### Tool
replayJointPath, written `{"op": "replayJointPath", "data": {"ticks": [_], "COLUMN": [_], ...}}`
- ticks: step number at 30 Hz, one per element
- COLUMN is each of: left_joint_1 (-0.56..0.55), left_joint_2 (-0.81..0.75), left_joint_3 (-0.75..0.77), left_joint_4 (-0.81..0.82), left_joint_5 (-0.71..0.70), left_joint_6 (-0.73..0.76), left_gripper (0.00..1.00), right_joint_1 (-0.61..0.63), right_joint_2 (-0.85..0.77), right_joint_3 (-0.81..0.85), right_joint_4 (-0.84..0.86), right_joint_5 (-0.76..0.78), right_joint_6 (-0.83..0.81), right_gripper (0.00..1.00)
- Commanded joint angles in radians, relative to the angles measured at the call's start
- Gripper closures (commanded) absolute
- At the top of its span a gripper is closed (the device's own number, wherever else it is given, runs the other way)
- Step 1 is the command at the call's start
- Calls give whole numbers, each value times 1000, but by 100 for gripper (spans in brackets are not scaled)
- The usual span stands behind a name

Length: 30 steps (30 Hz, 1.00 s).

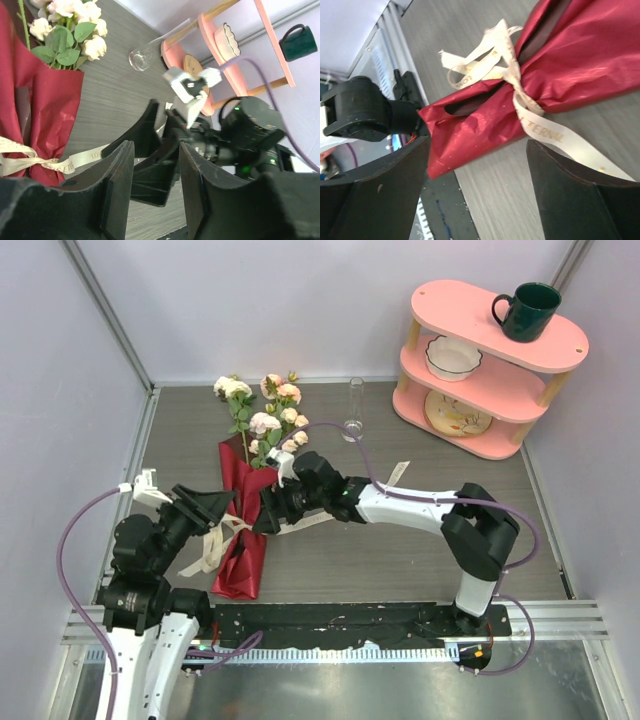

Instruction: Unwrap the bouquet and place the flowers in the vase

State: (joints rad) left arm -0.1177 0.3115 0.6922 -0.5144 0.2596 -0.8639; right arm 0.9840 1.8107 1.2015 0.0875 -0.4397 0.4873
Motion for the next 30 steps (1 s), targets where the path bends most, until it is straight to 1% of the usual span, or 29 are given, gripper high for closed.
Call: {"op": "replayJointPath", "data": {"ticks": [1,2,3,6,7,8,9,10,11,14,15,17,18,19,20,22,23,26,29,30], "left_joint_1": [0,0,-2,0,0,0,0,0,0,-2,-2,0,0,-2,-2,-2,-2,-2,-2,-2], "left_joint_2": [55,120,156,320,357,417,429,432,423,344,325,287,279,272,273,285,290,313,331,333], "left_joint_3": [-37,-40,-40,-13,13,21,21,-2,-26,-141,-166,-217,-227,-240,-247,-257,-255,-253,-260,-260], "left_joint_4": [-1,-16,-30,-105,-133,-165,-162,-148,-100,-14,-9,-16,-24,-33,-33,-22,-24,-10,10,22], "left_joint_5": [-20,-5,13,50,43,43,49,53,47,0,-8,-26,-39,-43,-39,-16,-16,-5,15,15], "left_joint_6": [-73,-76,-55,11,22,31,35,29,14,-73,-87,-107,-107,-107,-116,-127,-130,-126,-127,-113], "left_gripper": [59,60,60,56,56,60,67,79,81,83,83,80,78,72,69,63,62,62,64,69], "right_joint_1": [-5,-5,-5,-5,-4,-5,-2,-2,-1,1,2,2,2,2,2,2,2,2,2,1], "right_joint_2": [-45,-36,-30,4,15,38,53,65,78,125,142,154,157,159,156,127,113,67,1,-20], "right_joint_3": [-14,-14,-13,3,9,16,27,45,52,64,61,44,37,17,7,-49,-72,-140,-197,-209], "right_joint_4": [-129,-123,-114,-94,-57,-43,-31,-23,-16,17,32,43,50,54,52,49,66,54,34,28], "right_joint_5": [134,118,104,89,85,81,72,67,68,76,78,87,96,107,130,148,156,141,177,200], "right_joint_6": [-236,-283,-295,-328,-328,-328,-319,-314,-306,-280,-276,-265,-259,-253,-240,-228,-216,-216,-220,-225], "right_gripper": [21,24,27,34,35,36,36,36,36,36,36,38,46,51,66,79,88,99,99,99]}}
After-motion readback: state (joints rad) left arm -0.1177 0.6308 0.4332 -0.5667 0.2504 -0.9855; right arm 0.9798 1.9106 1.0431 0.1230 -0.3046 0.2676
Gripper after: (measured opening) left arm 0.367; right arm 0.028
